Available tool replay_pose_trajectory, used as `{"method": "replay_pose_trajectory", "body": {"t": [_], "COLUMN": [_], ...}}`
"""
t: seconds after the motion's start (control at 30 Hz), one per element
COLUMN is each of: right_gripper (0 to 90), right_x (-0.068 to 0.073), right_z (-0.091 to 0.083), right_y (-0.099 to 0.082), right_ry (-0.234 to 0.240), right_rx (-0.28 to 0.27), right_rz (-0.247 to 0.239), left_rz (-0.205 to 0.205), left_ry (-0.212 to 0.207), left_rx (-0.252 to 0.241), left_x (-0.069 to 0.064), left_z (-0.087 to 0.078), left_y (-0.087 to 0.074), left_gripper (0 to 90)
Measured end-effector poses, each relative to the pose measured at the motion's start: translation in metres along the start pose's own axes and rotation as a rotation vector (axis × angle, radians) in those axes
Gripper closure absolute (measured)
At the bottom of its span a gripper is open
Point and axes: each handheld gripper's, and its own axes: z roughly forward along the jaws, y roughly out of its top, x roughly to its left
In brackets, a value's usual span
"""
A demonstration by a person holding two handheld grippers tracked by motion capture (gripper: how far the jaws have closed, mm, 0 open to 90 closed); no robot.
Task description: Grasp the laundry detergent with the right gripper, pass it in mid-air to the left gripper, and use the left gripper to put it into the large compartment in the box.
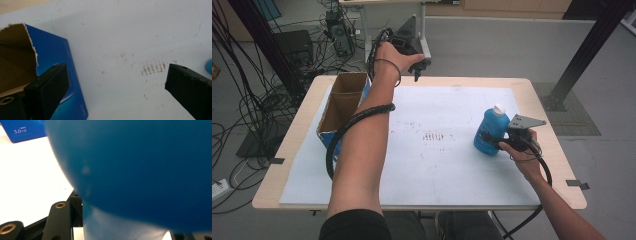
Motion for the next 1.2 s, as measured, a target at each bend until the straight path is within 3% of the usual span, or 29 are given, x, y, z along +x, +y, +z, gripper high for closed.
{"method": "replay_pose_trajectory", "body": {"t": [1.2], "right_gripper": [45.1], "right_x": [-0.0002], "right_z": [-0.0001], "right_y": [-0.001], "right_ry": [0.001], "right_rx": [-0.008], "right_rz": [0.014], "left_rz": [0.011], "left_ry": [0.001], "left_rx": [0.002], "left_x": [-0.0023], "left_z": [-0.0028], "left_y": [-0.001], "left_gripper": [5.5]}}
